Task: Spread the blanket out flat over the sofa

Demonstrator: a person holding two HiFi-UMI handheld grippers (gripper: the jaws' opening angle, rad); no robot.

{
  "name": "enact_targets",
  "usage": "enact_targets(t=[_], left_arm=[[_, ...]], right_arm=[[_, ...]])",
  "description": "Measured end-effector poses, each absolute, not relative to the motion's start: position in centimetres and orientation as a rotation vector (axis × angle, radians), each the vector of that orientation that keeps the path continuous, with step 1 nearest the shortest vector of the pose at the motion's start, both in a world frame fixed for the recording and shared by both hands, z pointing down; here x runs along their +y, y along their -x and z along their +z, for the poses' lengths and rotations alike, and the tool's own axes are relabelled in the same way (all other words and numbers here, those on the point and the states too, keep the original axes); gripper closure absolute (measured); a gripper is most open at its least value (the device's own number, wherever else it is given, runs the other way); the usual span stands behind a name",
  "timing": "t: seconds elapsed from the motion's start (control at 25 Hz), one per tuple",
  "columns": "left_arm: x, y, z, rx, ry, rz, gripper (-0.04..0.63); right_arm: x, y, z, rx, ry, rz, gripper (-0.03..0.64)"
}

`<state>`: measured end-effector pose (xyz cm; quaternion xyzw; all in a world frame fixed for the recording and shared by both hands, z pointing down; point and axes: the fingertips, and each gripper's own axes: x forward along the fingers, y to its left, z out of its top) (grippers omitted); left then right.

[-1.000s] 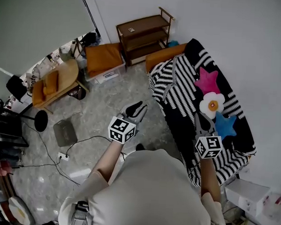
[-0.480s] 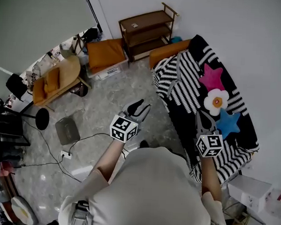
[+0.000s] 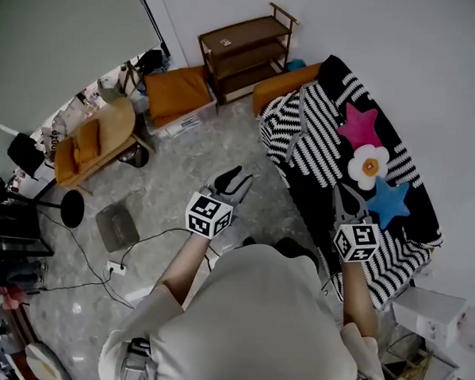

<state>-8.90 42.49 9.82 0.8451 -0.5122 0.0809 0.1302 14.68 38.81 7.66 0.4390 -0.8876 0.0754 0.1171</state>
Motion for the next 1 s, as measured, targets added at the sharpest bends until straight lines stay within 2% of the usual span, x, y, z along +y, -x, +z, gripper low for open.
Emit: enact_targets(t=[0.44,1.0], left_arm=[[40.7,10.3,10.9,-1.500,-2.417,0.231,0.439],[30.8,10.9,12.0,-1.500,-2.386,0.217,0.434]], right_arm=[[36.8,-13.4,9.0,-2.570,-1.266,0.250,0.612],[25.8,-11.6,11.0,-2.573,-1.189,0.296,0.612]])
